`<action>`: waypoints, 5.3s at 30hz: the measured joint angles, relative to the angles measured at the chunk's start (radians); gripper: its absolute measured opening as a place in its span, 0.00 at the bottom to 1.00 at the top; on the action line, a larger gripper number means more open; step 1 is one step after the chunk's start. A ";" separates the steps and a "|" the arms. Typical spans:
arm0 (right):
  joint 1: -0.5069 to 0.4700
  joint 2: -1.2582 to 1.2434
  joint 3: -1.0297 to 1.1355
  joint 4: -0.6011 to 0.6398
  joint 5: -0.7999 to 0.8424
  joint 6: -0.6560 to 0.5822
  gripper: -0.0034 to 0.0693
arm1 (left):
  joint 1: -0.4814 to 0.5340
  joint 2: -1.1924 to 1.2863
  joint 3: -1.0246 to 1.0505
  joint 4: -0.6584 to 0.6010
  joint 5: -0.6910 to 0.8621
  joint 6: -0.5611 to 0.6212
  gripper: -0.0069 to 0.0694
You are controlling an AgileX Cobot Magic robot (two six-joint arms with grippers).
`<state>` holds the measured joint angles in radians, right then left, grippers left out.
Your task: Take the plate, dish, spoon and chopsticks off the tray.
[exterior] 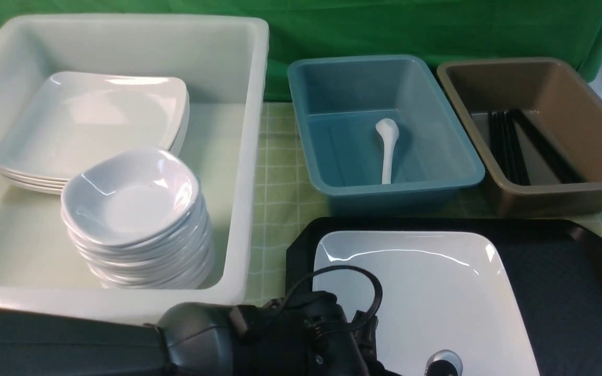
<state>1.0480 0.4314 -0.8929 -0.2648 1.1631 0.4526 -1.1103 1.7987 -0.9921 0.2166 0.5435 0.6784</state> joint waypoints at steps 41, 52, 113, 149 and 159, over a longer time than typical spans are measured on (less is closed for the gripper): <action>0.000 0.173 -0.124 -0.197 -0.376 0.093 0.09 | 0.532 -0.513 -0.329 0.160 0.167 -0.206 0.13; 0.000 0.344 -0.126 -0.141 -0.412 -0.044 0.09 | 0.883 -0.220 -0.329 0.210 0.121 -0.210 0.13; 0.000 0.345 -0.126 0.008 -0.322 -0.142 0.20 | 0.748 -1.485 0.536 -0.697 -0.279 -0.054 0.11; -1.000 -0.407 0.894 0.265 -1.018 -0.497 0.07 | 0.744 -1.513 0.929 -0.611 -0.284 -0.049 0.11; -1.001 -0.429 0.899 0.265 -0.907 -0.495 0.07 | 0.743 -1.515 0.930 -0.610 -0.286 -0.049 0.11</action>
<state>0.0468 0.0026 0.0065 0.0000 0.2561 -0.0419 -0.3674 0.2838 -0.0622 -0.3931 0.2580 0.6296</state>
